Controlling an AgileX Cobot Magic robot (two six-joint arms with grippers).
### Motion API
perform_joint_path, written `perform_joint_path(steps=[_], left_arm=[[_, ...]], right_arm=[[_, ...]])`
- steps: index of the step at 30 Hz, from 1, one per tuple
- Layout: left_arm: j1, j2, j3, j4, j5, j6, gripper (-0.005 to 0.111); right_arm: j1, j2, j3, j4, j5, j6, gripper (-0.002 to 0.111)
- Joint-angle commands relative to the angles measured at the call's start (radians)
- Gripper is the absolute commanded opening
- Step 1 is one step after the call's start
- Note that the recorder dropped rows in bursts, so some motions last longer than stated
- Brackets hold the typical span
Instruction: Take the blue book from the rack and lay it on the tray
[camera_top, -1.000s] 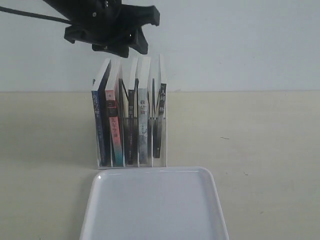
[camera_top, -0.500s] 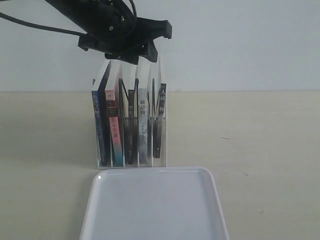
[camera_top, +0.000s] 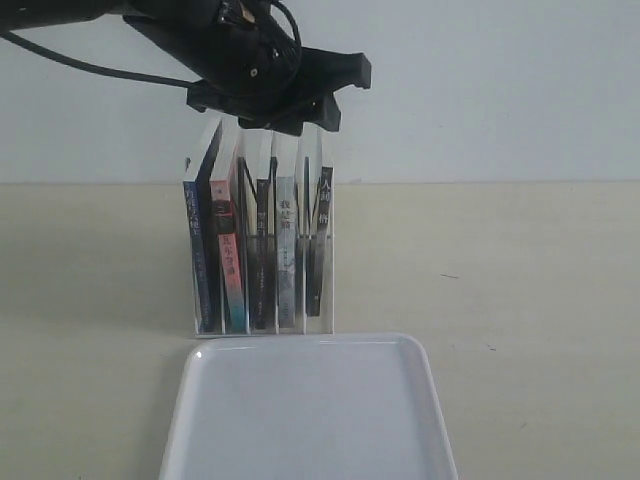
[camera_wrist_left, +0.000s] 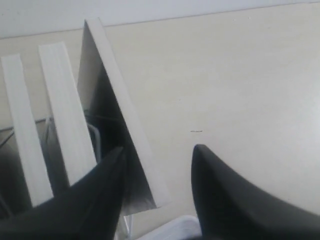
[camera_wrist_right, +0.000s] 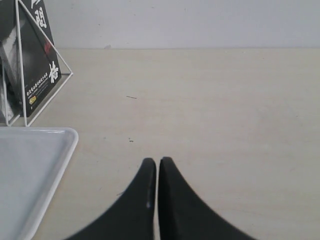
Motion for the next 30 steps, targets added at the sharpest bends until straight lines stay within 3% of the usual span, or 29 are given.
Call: perform_joint_path(steps=[1, 5, 13, 30], left_arm=[[-0.013, 0.003, -0.027, 0.009, -0.015, -0.020, 0.041], [-0.023, 0.029, -0.084, 0.065, 0.066, -0.029, 0.041], [-0.083, 0.114, -0.195, 0.291, 0.189, -0.209, 0.041], [-0.086, 0.175, -0.230, 0.288, 0.236, -0.240, 0.041]], right_arm=[[-0.004, -0.005, 0.000, -0.006, -0.012, 0.001, 0.001], [-0.004, -0.005, 0.000, -0.006, -0.012, 0.001, 0.001], [-0.004, -0.005, 0.000, -0.006, -0.012, 0.001, 0.001], [-0.004, -0.005, 0.000, -0.006, -0.012, 0.001, 0.001]])
